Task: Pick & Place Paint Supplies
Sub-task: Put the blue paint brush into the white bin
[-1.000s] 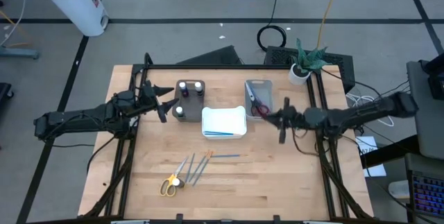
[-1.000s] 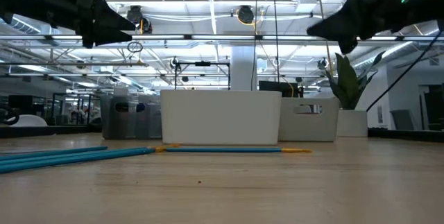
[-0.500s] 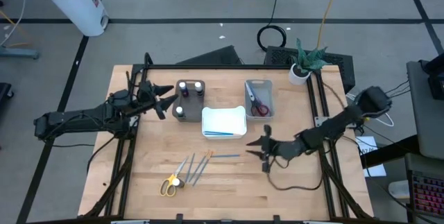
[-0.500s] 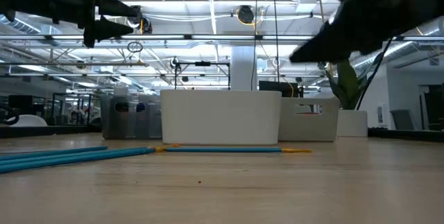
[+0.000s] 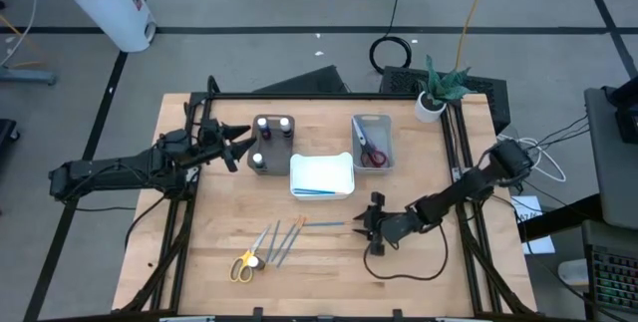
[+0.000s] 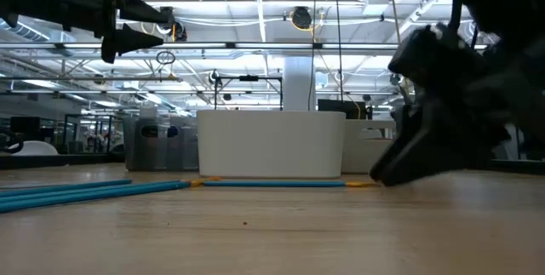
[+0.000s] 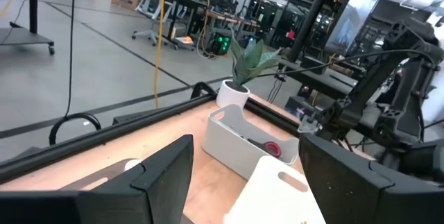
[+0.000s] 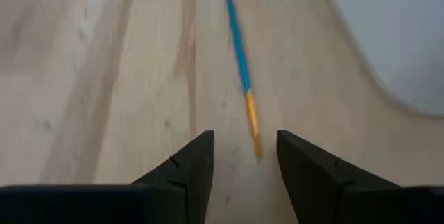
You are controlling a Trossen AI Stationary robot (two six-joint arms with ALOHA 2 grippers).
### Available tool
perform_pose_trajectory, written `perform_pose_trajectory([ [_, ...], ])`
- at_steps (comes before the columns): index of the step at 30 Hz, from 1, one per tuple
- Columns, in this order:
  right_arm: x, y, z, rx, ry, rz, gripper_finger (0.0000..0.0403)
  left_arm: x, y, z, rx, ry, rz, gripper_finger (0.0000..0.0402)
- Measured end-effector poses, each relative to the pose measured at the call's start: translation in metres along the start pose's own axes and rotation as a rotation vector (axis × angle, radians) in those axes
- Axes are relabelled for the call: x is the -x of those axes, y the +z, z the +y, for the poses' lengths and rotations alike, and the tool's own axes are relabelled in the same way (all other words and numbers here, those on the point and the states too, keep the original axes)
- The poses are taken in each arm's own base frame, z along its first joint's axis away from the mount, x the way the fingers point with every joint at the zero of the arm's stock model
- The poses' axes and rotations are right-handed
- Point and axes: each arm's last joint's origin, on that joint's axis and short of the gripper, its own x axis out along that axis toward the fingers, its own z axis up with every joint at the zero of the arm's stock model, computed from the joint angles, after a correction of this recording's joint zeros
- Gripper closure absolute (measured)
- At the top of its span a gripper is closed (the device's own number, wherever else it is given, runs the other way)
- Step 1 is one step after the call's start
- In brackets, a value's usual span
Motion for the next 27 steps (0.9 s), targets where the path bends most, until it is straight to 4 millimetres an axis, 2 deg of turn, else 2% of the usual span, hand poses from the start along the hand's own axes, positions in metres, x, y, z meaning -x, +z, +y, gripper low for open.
perform_pose_trajectory([
  [8, -0.012, -0.011, -0.004, 0.001, -0.015, 0.041, 0.0286, 0.000, 0.001, 0.000, -0.036, 0.000, -0.008, 0.0133],
  [19, -0.013, -0.012, -0.007, 0.048, -0.018, 0.063, 0.0395, 0.000, 0.000, 0.000, -0.013, -0.009, -0.003, 0.0133],
  [27, -0.013, -0.015, -0.008, 0.078, -0.028, 0.090, 0.0400, 0.000, 0.000, 0.000, -0.016, -0.009, -0.003, 0.0133],
])
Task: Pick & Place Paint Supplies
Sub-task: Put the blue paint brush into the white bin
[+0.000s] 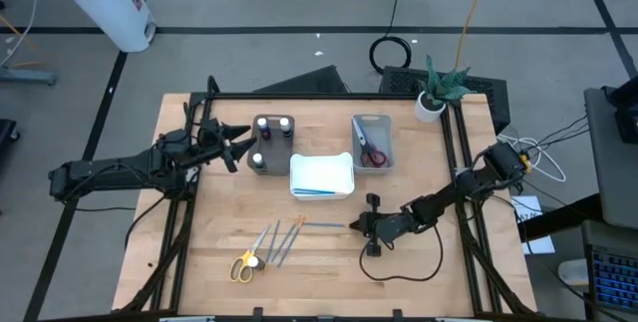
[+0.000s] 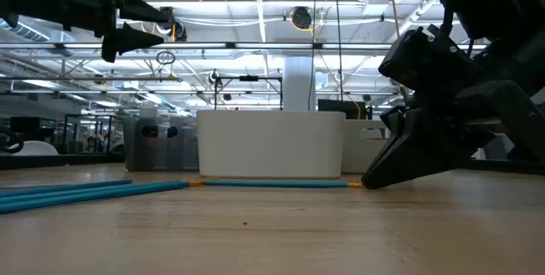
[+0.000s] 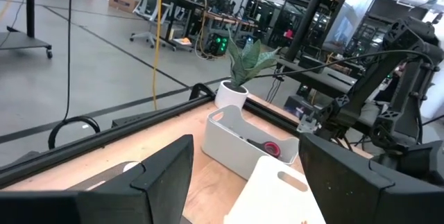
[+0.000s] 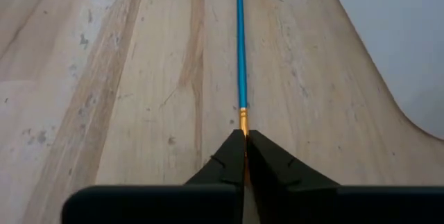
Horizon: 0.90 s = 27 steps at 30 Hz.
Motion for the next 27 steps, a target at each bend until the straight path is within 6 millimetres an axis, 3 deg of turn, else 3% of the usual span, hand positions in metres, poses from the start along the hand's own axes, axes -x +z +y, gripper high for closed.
perform_pose_trajectory([
  [9, 0.017, 0.018, -0.002, 0.026, 0.023, -0.082, 0.0402, 0.000, 0.000, 0.000, -0.028, 0.000, -0.001, 0.0133],
  [21, 0.049, 0.053, 0.004, -0.027, 0.045, -0.325, 0.0403, 0.000, 0.000, -0.001, -0.016, -0.017, 0.005, 0.0133],
  [27, 0.043, 0.075, -0.022, -0.113, 0.020, -0.413, 0.0403, 0.000, 0.000, -0.001, -0.017, -0.017, 0.005, 0.0133],
])
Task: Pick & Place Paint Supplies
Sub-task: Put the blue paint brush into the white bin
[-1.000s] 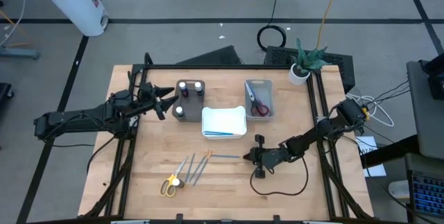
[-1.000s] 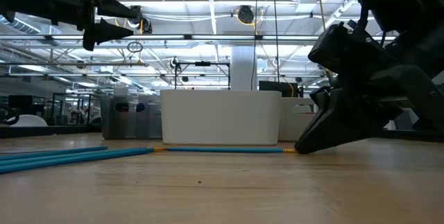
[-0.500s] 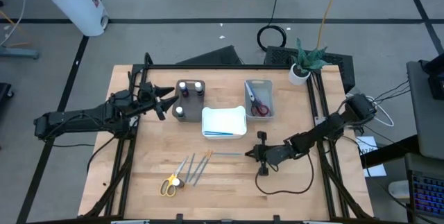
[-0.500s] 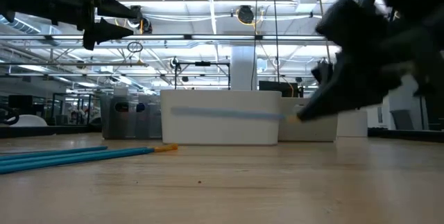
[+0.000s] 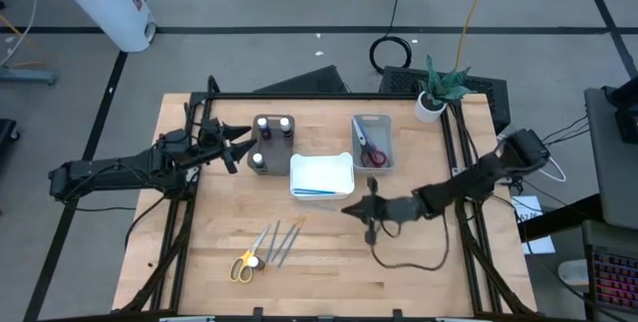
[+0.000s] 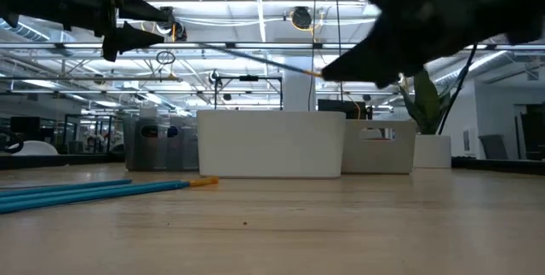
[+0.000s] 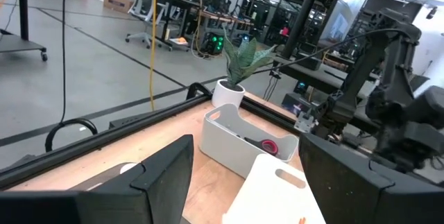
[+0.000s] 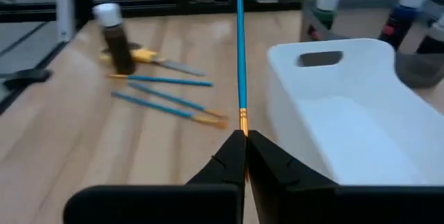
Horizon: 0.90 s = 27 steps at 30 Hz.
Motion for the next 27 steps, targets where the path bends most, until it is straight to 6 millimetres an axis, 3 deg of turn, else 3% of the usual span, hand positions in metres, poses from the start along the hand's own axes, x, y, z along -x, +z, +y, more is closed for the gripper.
perform_pose_trajectory([
  [5, -0.019, 0.023, -0.028, -0.042, -0.038, 0.013, 0.0403, 0.000, 0.000, 0.000, -0.023, 0.001, 0.000, 0.0133],
  [12, -0.026, 0.021, -0.059, -0.048, -0.153, 0.136, 0.0403, 0.000, 0.001, 0.000, -0.050, 0.008, -0.009, 0.0133],
  [16, -0.026, 0.014, -0.064, -0.050, -0.180, 0.210, 0.0403, 0.000, 0.001, 0.000, -0.053, 0.006, -0.015, 0.0133],
  [27, -0.026, 0.014, -0.070, -0.082, -0.204, 0.214, 0.0403, 0.000, 0.001, 0.000, -0.029, 0.006, -0.017, 0.0133],
])
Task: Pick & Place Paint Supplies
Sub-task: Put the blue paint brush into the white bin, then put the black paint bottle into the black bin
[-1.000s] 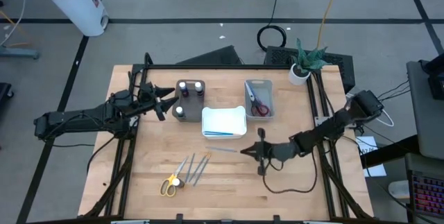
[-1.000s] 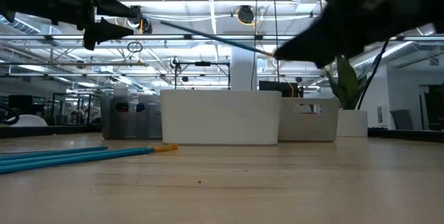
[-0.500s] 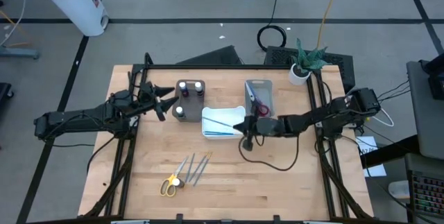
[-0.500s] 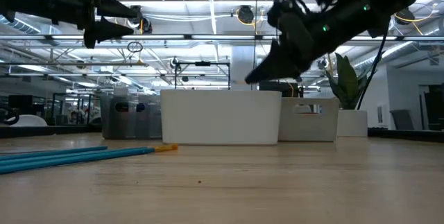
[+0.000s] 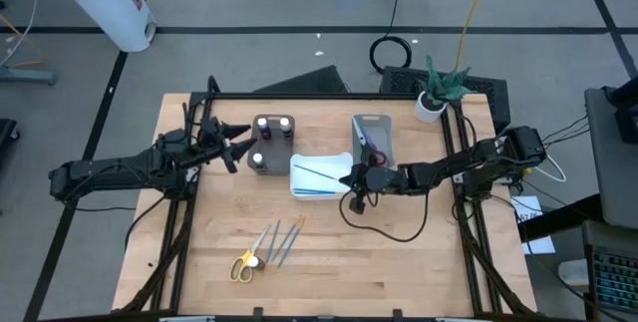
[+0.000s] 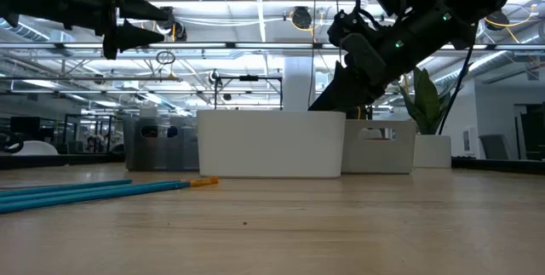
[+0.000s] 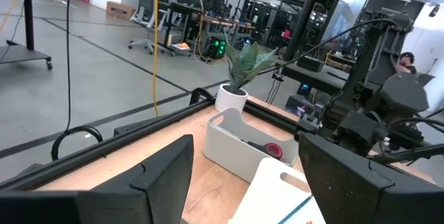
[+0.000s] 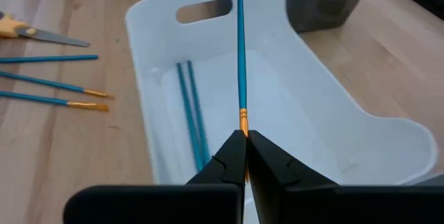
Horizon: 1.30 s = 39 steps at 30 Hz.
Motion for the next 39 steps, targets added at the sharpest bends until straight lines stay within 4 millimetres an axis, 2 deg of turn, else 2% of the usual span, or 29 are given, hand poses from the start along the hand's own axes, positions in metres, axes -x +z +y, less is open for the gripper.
perform_pose_trajectory([
  [9, -0.001, 0.000, -0.002, -0.009, -0.006, 0.000, 0.0393, 0.000, 0.000, 0.000, 0.000, 0.000, 0.000, 0.0133],
  [17, 0.000, 0.002, -0.002, 0.011, -0.002, -0.013, 0.0314, 0.000, 0.000, 0.000, 0.003, -0.001, 0.000, 0.0133],
  [21, 0.008, 0.014, -0.001, 0.049, 0.013, -0.088, 0.0270, 0.000, -0.001, 0.000, 0.005, 0.002, 0.010, 0.0133],
  [25, 0.028, 0.032, -0.004, 0.073, 0.026, -0.172, 0.0238, 0.000, -0.001, 0.000, 0.000, 0.003, 0.015, 0.0133],
  [31, 0.076, 0.063, -0.013, 0.014, 0.053, -0.340, 0.0218, 0.000, -0.001, 0.000, -0.003, 0.003, 0.015, 0.0133],
  [35, 0.101, 0.070, -0.018, 0.026, 0.059, -0.374, 0.0222, 0.000, -0.001, 0.000, -0.003, 0.003, 0.015, 0.0133],
  [39, 0.109, 0.067, -0.021, 0.023, 0.058, -0.342, 0.0229, 0.000, -0.001, 0.000, -0.003, 0.003, 0.015, 0.0133],
])
